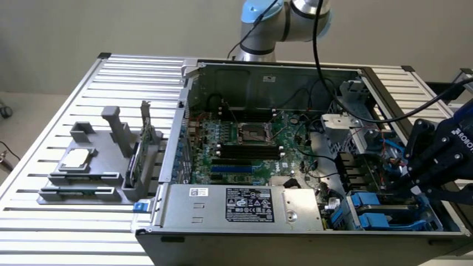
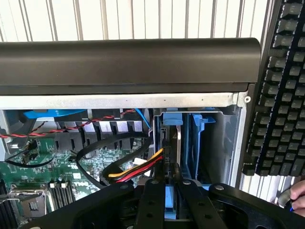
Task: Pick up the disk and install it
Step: 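Insert the first disk wire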
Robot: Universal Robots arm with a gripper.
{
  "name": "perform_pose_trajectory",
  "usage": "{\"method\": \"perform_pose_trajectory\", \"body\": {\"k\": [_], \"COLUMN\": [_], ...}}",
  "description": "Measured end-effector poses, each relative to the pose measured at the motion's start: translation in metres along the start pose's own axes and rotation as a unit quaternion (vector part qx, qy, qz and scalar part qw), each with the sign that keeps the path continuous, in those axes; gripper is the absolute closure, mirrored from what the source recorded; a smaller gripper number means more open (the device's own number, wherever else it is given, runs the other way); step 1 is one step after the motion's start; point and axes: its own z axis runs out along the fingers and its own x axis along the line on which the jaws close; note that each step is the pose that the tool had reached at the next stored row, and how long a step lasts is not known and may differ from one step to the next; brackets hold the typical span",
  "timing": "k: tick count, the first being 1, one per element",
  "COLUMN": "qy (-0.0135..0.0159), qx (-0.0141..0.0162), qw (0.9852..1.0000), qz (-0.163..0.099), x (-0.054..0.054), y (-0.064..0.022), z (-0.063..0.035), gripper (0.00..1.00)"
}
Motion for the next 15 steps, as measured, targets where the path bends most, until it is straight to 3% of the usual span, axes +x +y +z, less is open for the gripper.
{"method": "perform_pose_trajectory", "body": {"k": [5,15], "qy": [-0.0025,-0.0040], "qx": [0.0006,0.0101], "qw": [1.0000,0.9999], "qz": [0.001,0.001], "x": [0.0008,0.0016], "y": [0.0020,0.0058], "z": [0.0000,0.0005], "gripper": [0.83,0.83]}}
